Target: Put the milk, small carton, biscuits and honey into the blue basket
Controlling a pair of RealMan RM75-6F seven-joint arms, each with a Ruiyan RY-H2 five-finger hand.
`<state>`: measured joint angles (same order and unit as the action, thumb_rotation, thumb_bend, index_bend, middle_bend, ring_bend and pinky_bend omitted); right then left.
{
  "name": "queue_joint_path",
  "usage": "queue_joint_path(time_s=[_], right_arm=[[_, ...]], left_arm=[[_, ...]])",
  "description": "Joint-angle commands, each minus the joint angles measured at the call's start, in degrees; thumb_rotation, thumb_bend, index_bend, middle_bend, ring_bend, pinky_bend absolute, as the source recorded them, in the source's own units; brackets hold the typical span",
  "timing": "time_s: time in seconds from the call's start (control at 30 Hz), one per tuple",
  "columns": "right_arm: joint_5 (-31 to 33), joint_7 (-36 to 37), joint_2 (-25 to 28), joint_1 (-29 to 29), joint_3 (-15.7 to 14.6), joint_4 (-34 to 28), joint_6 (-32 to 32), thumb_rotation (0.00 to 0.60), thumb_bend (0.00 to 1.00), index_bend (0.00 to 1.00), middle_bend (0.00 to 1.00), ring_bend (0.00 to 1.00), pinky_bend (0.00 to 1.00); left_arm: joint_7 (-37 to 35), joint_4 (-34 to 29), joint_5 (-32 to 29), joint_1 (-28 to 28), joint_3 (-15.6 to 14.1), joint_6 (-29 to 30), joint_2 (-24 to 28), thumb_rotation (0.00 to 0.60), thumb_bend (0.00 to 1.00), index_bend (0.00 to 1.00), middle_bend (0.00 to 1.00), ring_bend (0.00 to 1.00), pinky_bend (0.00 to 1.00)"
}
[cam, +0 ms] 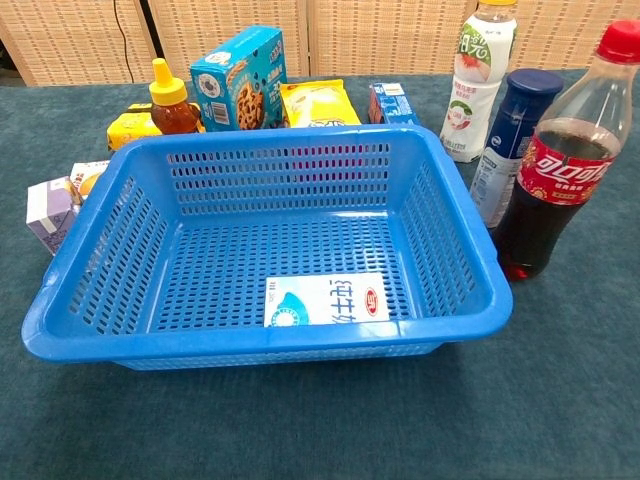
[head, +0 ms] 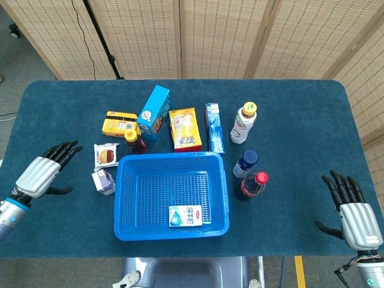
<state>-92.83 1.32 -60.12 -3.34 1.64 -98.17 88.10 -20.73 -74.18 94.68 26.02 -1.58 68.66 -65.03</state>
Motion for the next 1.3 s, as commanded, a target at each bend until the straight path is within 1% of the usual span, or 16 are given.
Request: queue_joint_path(time_s=[0.03,0.13,0.23,0.4,0.53,0.7,0.83,0.97,1.07,1.13,1.17,1.2,1.23,1.27,1.3], right_arm=[[0.18,-0.21,-0.1,-0.08,0.06,0.0,-0.18,0.6,0.0,0.0,0.0,0.0,0.0],[0.38,-0.37,-0.17,-0.08,0.15,0.01,-0.19,0.6,0.0,0.0,0.0,0.0,0.0],[0.85,-0.38,-0.18,-0.07,0.35,0.09,-0.21,0.6,0.0,0.0,0.0,0.0,0.0],[1.0,-0.37,-0.21,-0.16,0.37,0.15,-0.45,0.6,0.0,0.0,0.0,0.0,0.0],[1.11,-0.36,-0.19,-0.18,0.4,0.14,-0.52,0.6,0.0,0.0,0.0,0.0,0.0],[1.15,-0.25,-0.09,-0.06,0.43,0.1,-0.31,0.6,0.0,0.0,0.0,0.0,0.0],[1.21,-0.14,-0.04,-0.09,0.4,0.06,-0.45,0.6,0.0,0.0,0.0,0.0,0.0],[1.29,0.0,0.0,-0.06,0.44,0.03,-0.39,0.6,0.0,0.0,0.0,0.0,0.0],[1.36,0.03,0.0,-0.04,0.47,0.06,-0.37,0.6,0.0,0.0,0.0,0.0,0.0],[1.46,0.18,0.04,-0.02,0.52,0.07,-0.35,0.6,0.0,0.0,0.0,0.0,0.0],[1.52,0.2,0.05,-0.02,0.56,0.1,-0.35,0.6,0.0,0.0,0.0,0.0,0.0],[1.58,0.28,0.08,-0.03,0.57,0.1,-0.39,0.6,0.0,0.0,0.0,0.0,0.0],[1.66,0.44,0.11,-0.05,0.59,0.09,-0.46,0.6,0.0,0.0,0.0,0.0,0.0],[1.7,0.48,0.13,-0.06,0.6,0.12,-0.5,0.6,0.0,0.0,0.0,0.0,0.0],[1.7,0.48,0.14,-0.08,0.59,0.15,-0.54,0.6,0.0,0.0,0.0,0.0,0.0]], left_arm=[[-2.41,5.33,-1.29,1.17,-0.8,-3.63,-4.51,0.6,0.11,0.0,0.0,0.0,0.12],[-2.62,7.44,-0.85,2.22,-0.82,-4.66,-7.03,0.6,0.11,0.0,0.0,0.0,0.12],[-3.17,8.35,-0.17,3.06,-0.73,-4.41,-8.56,0.6,0.11,0.0,0.0,0.0,0.12],[-2.09,7.56,0.18,3.96,-0.62,-4.42,-8.94,0.6,0.11,0.0,0.0,0.0,0.12],[0.69,5.63,0.29,5.14,-0.83,-6.08,-8.7,0.6,0.11,0.0,0.0,0.0,0.12],[6.65,2.44,-0.33,6.55,-0.83,-8.76,-7.93,0.6,0.11,0.0,0.0,0.0,0.12],[11.13,0.14,-1.73,7.39,-0.42,-10.81,-7.89,0.6,0.11,0.0,0.0,0.0,0.12],[14.72,-2.15,-4.22,8.36,-0.12,-14.36,-7.97,0.6,0.11,0.0,0.0,0.0,0.13],[16.67,-2.85,-5.03,8.78,0.1,-15.22,-8.83,0.6,0.11,0.01,0.0,0.0,0.14],[17.64,-2.88,-5.0,8.8,0.19,-14.79,-9.5,0.6,0.11,0.04,0.0,0.0,0.16],[17.81,-2.83,-4.87,8.73,0.24,-14.33,-9.79,0.6,0.11,0.08,0.01,0.0,0.18],[17.75,-2.74,-4.69,8.61,0.31,-13.71,-10.08,0.6,0.12,0.14,0.04,0.01,0.21],[17.64,-2.43,-4.39,8.38,0.46,-12.59,-10.48,0.6,0.12,0.19,0.08,0.03,0.23],[17.69,-2.04,-4.1,8.21,0.53,-11.76,-10.79,0.6,0.15,0.29,0.17,0.08,0.27],[17.88,-1.62,-3.92,8.04,0.55,-11.12,-11.07,0.6,0.17,0.42,0.28,0.16,0.31]])
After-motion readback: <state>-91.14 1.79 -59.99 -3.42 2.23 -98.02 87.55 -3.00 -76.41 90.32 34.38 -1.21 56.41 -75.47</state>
